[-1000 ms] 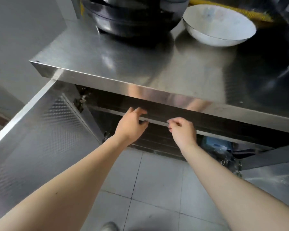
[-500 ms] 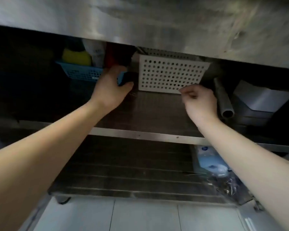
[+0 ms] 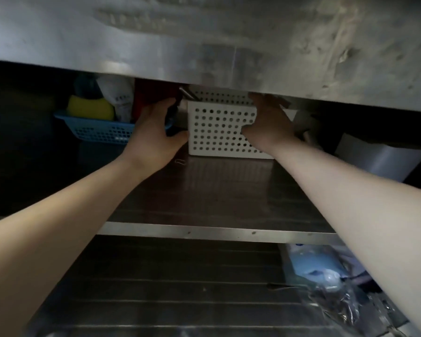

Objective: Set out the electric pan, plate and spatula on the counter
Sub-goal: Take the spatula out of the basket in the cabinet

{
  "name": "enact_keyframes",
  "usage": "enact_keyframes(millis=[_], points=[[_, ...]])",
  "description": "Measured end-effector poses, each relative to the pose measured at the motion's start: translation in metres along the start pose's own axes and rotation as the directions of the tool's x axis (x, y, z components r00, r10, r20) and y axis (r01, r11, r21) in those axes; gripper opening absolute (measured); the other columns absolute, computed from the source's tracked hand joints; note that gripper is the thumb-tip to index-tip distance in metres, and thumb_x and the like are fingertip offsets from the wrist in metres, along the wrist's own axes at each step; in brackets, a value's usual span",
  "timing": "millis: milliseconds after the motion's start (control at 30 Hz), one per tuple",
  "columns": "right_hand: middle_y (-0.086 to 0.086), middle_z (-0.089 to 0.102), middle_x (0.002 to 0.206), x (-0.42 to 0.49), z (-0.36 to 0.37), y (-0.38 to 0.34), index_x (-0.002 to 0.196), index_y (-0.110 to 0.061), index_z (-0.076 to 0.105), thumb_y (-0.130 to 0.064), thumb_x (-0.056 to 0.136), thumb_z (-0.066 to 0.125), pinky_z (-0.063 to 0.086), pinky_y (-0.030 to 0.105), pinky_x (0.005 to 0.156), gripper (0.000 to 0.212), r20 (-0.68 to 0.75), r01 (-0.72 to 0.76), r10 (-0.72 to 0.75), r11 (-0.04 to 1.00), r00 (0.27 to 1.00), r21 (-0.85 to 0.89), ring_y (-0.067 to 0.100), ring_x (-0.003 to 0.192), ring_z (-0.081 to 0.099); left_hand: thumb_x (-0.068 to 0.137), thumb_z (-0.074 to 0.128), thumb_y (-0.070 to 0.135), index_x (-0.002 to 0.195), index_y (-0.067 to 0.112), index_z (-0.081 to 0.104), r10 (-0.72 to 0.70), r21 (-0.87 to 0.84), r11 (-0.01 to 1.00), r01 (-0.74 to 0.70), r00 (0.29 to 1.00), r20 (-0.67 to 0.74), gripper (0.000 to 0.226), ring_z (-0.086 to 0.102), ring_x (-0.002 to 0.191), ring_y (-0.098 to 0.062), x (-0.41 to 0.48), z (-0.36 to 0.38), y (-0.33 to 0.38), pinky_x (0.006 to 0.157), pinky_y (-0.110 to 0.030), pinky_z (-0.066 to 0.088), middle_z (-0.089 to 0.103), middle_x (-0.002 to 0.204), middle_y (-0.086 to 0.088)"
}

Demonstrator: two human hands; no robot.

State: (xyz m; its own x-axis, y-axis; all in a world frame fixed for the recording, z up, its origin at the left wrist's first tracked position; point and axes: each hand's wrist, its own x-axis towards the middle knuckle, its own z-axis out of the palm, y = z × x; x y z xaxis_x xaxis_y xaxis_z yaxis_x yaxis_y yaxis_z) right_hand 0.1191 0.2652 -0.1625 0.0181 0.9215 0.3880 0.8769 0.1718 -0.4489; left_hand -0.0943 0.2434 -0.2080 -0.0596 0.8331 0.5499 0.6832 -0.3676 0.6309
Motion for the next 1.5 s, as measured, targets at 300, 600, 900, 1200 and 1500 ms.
enact_keyframes(millis=[300, 600, 900, 1200, 1500], points=[[0.01, 0.052, 0.136, 0.01, -0.002, 0.006, 0.135, -0.014, 0.048, -0.018, 0.094, 0.05, 0.039, 0.027, 0.091, 0.042, 0.092, -0.003, 0.023, 0.979, 0.995, -0.205, 0.027, 0.124, 0.049, 0.085, 0.067, 0.024, 0.139, 0.025, 0.038, 0.102, 0.072, 0.992, -0.1, 0.994, -0.027, 0.061, 0.04, 0.126, -0.015, -0.002, -0.022, -0.001, 0.097, -0.023, 0.03, 0.043, 0.139, -0.003], [0.003, 0.066, 0.109, -0.011, -0.001, 0.013, 0.1, -0.016, 0.067, -0.007, 0.091, 0.046, 0.03, 0.022, 0.071, 0.025, -0.164, 0.144, -0.183, 0.963, 0.969, -0.226, 0.021, 0.103, 0.057, 0.088, 0.057, 0.028, 0.127, 0.013, 0.05, 0.141, 0.132, 0.983, -0.123, 0.981, -0.134, 0.042, 0.045, 0.121, -0.024, 0.007, -0.023, 0.021, 0.102, -0.031, 0.037, 0.053, 0.127, -0.01], [-0.006, 0.073, 0.089, -0.047, -0.012, -0.004, 0.09, -0.026, 0.072, -0.033, 0.082, 0.055, 0.039, 0.024, 0.064, 0.019, -0.249, 0.25, -0.295, 0.948, 0.922, -0.197, 0.017, 0.083, 0.065, 0.094, 0.049, 0.039, 0.095, 0.006, 0.063, 0.127, 0.125, 0.985, -0.115, 0.988, -0.089, 0.036, 0.061, 0.084, -0.02, 0.013, -0.022, 0.042, 0.078, -0.035, 0.049, 0.068, 0.089, -0.008], [-0.008, 0.056, 0.06, -0.092, -0.015, -0.006, 0.071, -0.024, 0.067, -0.026, 0.082, 0.062, 0.014, 0.018, 0.046, 0.013, -0.096, 0.374, -0.444, 0.837, 0.891, -0.399, 0.016, 0.055, 0.054, 0.086, 0.052, 0.053, 0.088, 0.025, 0.062, 0.147, 0.504, 0.835, -0.219, 0.973, 0.178, 0.03, 0.051, 0.074, -0.012, 0.003, -0.034, 0.044, 0.058, -0.022, 0.04, 0.068, 0.098, 0.001], [-0.004, 0.065, 0.071, -0.13, -0.006, 0.002, 0.078, -0.017, 0.071, -0.007, 0.074, 0.071, 0.045, 0.024, 0.05, 0.01, -0.174, 0.378, -0.447, 0.867, 0.878, -0.324, 0.018, 0.06, 0.062, 0.088, 0.051, 0.047, 0.081, 0.017, 0.063, 0.21, 0.695, 0.599, -0.399, 0.915, 0.344, 0.034, 0.051, 0.087, -0.027, -0.024, -0.03, 0.062, 0.079, -0.029, 0.031, 0.058, 0.078, -0.002]])
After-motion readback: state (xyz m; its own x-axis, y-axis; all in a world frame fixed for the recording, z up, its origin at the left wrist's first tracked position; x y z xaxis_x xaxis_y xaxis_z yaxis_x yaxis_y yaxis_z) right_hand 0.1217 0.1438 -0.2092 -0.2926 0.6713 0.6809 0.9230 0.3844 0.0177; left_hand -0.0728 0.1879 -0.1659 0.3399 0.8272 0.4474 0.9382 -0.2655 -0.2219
